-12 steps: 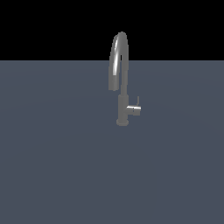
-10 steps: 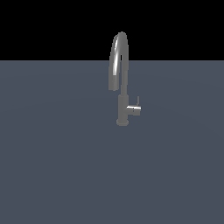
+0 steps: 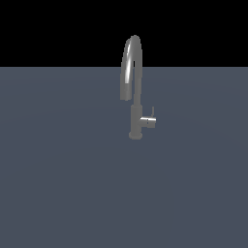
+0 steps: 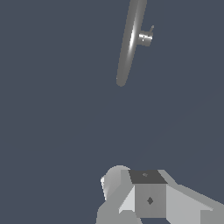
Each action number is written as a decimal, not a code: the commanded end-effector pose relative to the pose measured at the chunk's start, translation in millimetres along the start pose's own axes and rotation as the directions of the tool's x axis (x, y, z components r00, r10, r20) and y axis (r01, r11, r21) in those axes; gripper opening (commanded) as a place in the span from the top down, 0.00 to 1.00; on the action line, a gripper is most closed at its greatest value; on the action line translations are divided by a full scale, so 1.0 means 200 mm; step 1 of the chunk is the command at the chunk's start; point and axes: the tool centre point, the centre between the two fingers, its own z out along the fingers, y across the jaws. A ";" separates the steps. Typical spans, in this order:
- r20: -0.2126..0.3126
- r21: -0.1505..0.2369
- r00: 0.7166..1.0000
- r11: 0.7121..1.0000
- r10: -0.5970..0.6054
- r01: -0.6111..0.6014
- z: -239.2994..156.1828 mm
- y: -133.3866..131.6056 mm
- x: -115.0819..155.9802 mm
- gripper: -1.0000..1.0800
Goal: Turn on the faucet by rotating a designated handle.
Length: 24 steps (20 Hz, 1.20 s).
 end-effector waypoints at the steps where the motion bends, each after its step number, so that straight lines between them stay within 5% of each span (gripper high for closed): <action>1: 0.014 0.018 1.000 1.000 0.018 -0.018 0.00 0.00 0.04 1.00; 13: 0.146 0.160 0.977 0.970 0.158 -0.181 0.03 0.01 0.34 1.00; 24: 0.312 0.288 0.907 0.882 0.282 -0.373 0.10 0.07 0.68 1.00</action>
